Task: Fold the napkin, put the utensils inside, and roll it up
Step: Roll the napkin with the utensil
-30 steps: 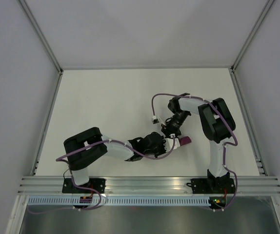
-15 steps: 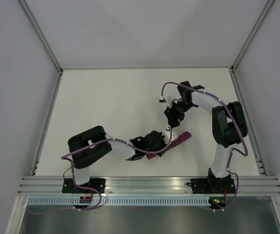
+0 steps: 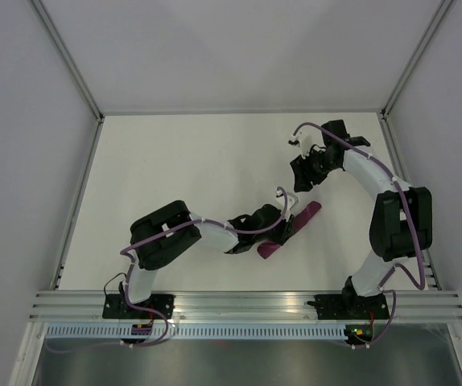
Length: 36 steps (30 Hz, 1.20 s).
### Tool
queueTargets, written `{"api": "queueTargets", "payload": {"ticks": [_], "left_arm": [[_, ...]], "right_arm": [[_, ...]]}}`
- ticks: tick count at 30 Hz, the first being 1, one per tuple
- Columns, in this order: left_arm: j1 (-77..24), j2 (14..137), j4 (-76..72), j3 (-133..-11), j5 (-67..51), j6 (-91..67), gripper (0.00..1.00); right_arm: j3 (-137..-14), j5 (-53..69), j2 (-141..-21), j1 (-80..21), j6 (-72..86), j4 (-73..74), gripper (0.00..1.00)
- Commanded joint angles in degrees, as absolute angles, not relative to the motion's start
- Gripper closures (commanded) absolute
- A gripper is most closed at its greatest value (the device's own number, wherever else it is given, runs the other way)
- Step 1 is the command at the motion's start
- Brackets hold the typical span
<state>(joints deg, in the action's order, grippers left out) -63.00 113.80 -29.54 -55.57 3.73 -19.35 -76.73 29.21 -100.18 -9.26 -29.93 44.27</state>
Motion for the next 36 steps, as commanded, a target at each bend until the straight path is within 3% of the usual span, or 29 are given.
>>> {"api": "queueTargets", "payload": {"ticks": [1, 21, 36], "left_arm": [[-62.8, 119.4, -15.8, -59.2, 7.1, -27.8, 0.93], [-62.8, 128.4, -2.6, -78.0, 13.6, -38.9, 0.9], [-62.8, 131.3, -1.9, -83.2, 16.3, -48.4, 0.87]], "right_arm": [[-75.9, 25.2, -96.2, -6.9, -24.4, 45.1, 0.36], [-70.3, 20.6, -95.4, -3.3, -14.2, 51.7, 0.35], [-68.6, 18.6, -99.5, -2.8, -0.9, 44.7, 0.33]]}}
